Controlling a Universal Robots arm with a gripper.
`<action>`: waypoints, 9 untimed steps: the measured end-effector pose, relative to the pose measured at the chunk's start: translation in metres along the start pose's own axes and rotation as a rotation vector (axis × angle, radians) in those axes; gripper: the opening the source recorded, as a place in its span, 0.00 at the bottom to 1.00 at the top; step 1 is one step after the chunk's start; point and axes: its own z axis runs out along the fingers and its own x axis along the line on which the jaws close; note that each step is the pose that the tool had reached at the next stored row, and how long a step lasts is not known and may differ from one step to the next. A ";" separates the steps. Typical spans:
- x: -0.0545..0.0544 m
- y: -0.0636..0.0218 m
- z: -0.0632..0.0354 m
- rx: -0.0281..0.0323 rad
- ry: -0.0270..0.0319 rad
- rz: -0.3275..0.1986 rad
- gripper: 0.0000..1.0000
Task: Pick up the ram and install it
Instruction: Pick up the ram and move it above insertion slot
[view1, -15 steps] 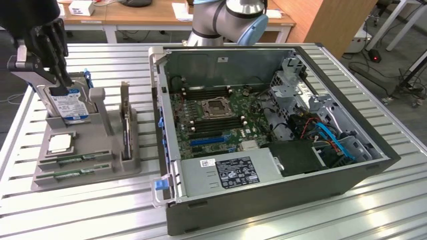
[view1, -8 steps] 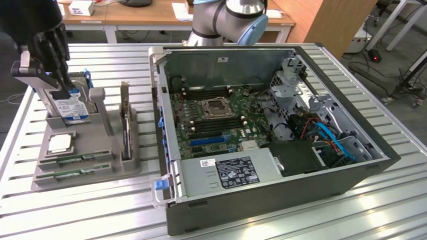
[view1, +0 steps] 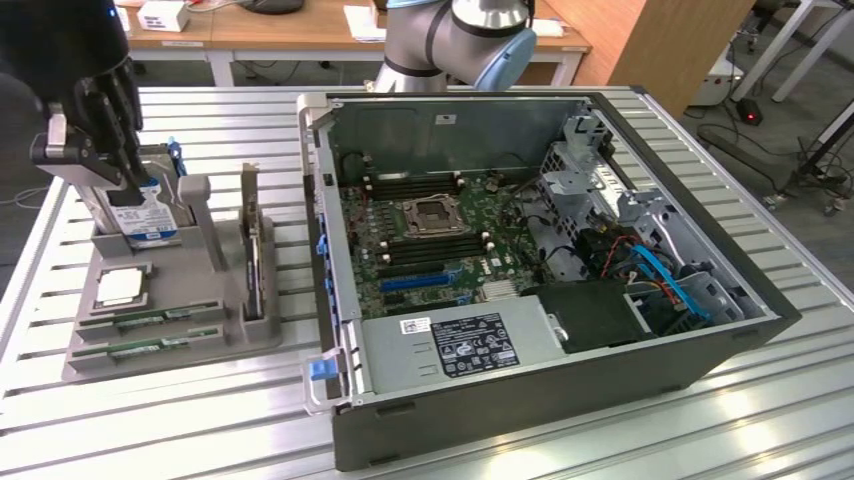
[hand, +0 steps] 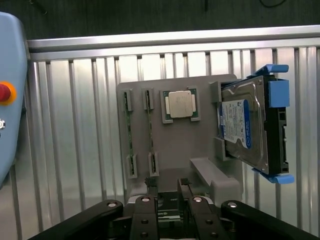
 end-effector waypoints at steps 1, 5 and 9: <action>0.000 0.0000 0.0013 0.0000 0.0000 0.000 0.29; 0.000 0.0000 0.0072 0.0000 0.0000 -0.001 0.29; 0.000 -0.0001 0.0126 -0.0001 0.0001 -0.001 0.29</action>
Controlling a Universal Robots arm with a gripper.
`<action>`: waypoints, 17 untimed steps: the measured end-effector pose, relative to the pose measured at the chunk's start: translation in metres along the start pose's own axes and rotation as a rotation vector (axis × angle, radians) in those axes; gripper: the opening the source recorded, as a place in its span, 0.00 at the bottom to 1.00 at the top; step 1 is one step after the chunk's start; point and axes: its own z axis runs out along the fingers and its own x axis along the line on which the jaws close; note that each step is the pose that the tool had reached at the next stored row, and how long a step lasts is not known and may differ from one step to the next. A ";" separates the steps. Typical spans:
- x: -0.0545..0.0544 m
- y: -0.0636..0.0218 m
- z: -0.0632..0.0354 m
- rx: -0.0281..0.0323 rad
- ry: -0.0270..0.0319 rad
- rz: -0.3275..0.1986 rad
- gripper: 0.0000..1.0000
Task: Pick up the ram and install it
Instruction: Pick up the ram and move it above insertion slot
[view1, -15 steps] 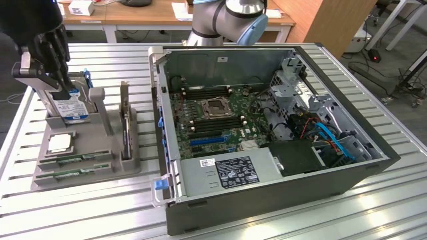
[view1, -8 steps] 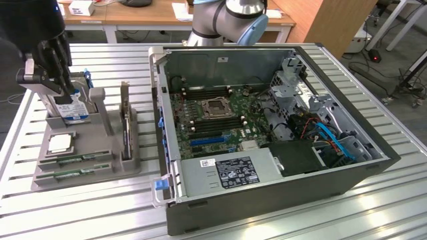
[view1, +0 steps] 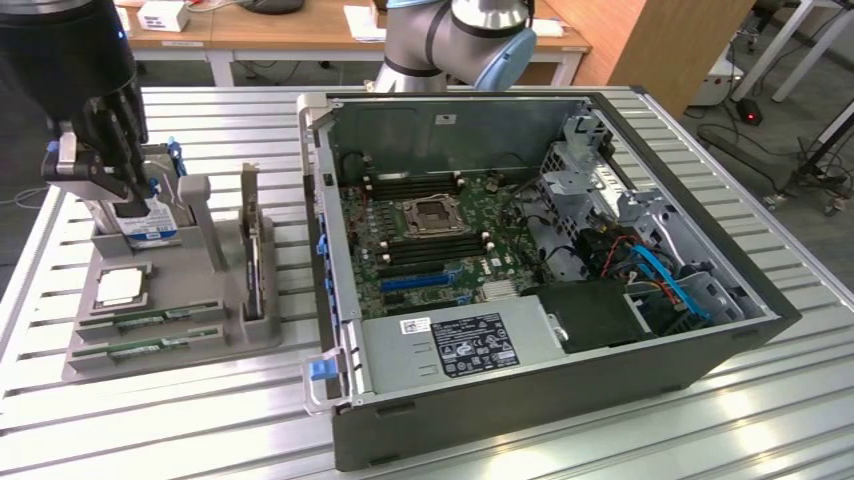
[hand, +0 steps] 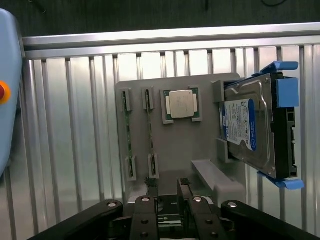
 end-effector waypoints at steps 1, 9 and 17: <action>0.000 0.0000 0.0013 0.0001 0.0000 0.000 0.29; 0.000 -0.0001 0.0092 0.0001 0.0000 -0.001 0.29; 0.000 -0.0001 0.0186 0.0001 0.0000 -0.002 0.29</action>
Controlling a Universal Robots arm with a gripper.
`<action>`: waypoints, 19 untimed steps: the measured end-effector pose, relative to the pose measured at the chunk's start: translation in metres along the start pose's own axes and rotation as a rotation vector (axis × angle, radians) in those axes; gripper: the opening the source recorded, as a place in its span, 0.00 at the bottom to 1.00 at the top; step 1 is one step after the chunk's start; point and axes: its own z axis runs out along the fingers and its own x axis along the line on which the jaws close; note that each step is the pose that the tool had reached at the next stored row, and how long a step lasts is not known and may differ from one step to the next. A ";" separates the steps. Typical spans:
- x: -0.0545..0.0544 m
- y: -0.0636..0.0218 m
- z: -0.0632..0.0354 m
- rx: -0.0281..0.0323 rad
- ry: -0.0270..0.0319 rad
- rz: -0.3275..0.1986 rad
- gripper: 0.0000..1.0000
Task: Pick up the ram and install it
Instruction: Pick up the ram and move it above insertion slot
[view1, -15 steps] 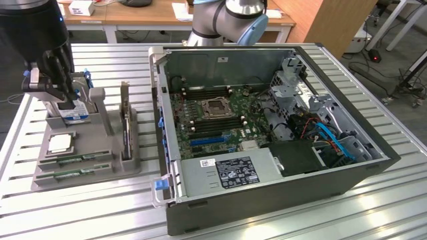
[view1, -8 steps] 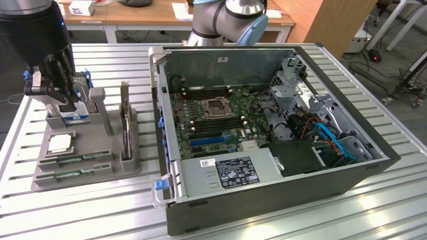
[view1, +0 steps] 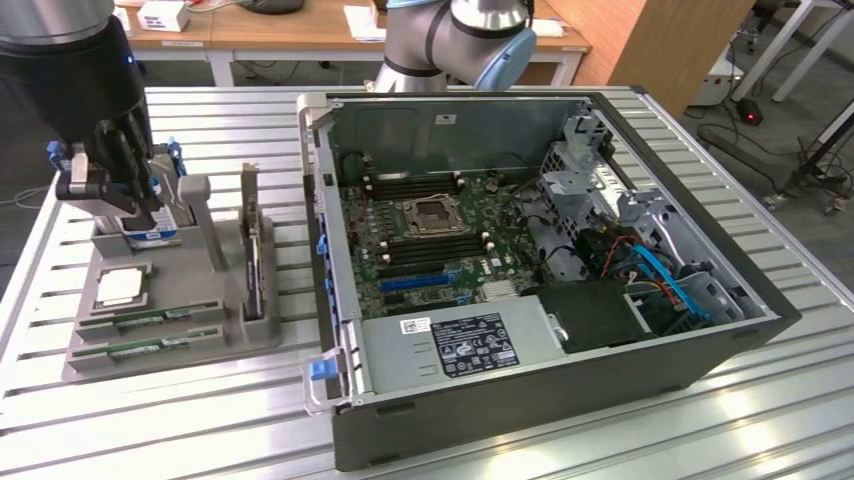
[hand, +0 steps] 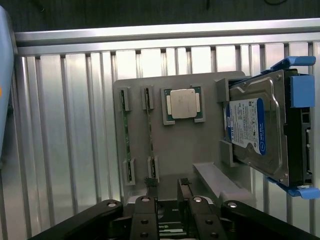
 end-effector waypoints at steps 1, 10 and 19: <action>0.000 0.0000 0.0014 0.0000 -0.0001 0.000 0.29; 0.000 -0.0001 0.0130 0.0000 0.0001 0.000 0.29; 0.000 -0.0001 0.0231 0.0000 0.0000 -0.001 0.29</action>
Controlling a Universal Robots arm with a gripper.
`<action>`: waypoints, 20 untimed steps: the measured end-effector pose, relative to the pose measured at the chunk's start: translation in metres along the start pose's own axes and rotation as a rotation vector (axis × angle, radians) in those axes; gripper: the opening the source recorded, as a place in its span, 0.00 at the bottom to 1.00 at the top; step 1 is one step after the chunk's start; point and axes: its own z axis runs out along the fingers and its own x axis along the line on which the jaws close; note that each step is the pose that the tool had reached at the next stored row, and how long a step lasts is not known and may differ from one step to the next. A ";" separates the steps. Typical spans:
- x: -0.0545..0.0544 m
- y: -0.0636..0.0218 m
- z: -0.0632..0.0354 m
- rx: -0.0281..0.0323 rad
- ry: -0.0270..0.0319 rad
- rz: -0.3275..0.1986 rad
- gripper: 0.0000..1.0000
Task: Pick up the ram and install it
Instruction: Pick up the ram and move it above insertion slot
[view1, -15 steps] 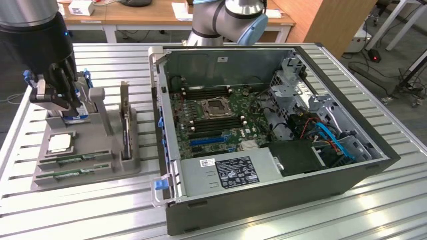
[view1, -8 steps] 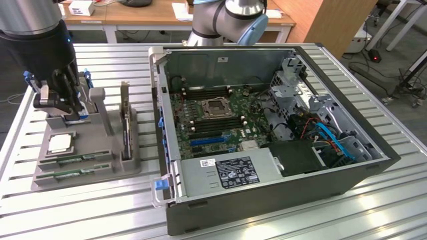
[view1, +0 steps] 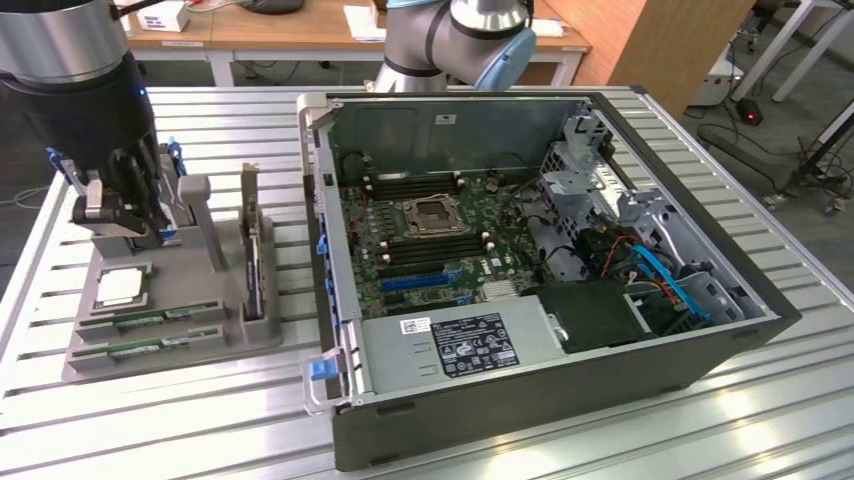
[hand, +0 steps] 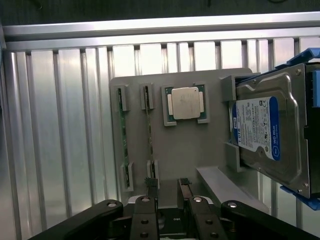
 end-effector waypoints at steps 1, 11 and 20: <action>0.000 0.0000 0.0009 0.0000 0.0000 0.000 0.29; 0.005 -0.0004 0.0025 -0.0001 0.0001 0.000 0.29; 0.019 -0.0014 0.0025 0.0000 0.0000 -0.001 0.29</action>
